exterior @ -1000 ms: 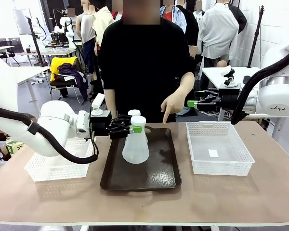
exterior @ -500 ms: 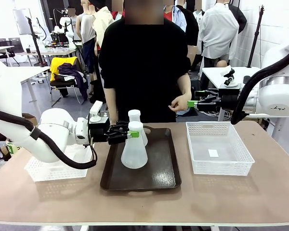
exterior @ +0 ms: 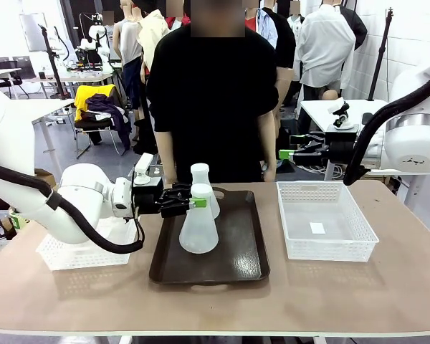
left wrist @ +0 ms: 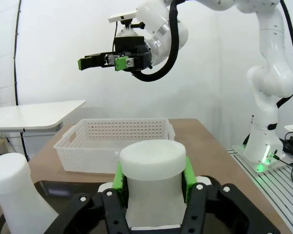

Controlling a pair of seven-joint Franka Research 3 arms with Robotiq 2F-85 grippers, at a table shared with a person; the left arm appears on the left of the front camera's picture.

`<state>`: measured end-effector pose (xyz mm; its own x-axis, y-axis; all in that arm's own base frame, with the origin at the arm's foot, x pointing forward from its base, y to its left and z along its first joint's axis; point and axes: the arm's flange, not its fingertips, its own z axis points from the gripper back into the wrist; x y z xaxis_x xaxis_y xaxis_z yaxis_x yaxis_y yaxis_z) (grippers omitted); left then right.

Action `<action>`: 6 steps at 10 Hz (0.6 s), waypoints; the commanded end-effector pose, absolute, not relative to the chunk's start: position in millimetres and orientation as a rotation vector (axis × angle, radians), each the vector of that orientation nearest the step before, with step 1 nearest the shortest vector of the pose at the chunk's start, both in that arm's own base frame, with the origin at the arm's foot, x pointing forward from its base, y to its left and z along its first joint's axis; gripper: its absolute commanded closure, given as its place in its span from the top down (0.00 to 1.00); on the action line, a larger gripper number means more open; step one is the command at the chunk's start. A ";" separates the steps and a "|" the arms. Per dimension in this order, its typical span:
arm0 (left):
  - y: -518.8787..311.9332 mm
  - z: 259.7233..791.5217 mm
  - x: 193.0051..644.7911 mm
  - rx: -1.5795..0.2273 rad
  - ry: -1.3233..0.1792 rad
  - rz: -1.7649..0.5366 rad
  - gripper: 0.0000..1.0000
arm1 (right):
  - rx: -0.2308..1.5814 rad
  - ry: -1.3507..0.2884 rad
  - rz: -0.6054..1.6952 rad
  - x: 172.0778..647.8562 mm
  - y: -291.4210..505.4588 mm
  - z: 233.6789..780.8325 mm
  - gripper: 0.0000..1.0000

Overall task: Prepare the laboratory tools.
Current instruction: Place the picked Big flask upright in the Handle tray as directed by the person.

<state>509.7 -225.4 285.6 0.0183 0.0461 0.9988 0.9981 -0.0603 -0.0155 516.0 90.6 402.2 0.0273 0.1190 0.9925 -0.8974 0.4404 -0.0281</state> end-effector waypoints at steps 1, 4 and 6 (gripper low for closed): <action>-228.9 290.0 513.2 -1.274 -1.210 -1.189 0.91 | 0.774 -1.296 0.919 515.6 91.7 402.6 1.00; -228.5 289.8 513.2 -1.260 -1.179 -1.168 1.00 | 0.774 -1.296 0.919 515.6 91.7 402.6 1.00; -228.3 290.7 513.7 -1.256 -1.167 -1.162 1.00 | 0.774 -1.296 0.919 515.6 91.7 402.6 1.00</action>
<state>512.1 -223.8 284.1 0.0403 0.0151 0.9991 0.9984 -0.0393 -0.0397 516.0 90.6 402.2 0.0273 0.1190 0.9925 -0.8974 0.4404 -0.0281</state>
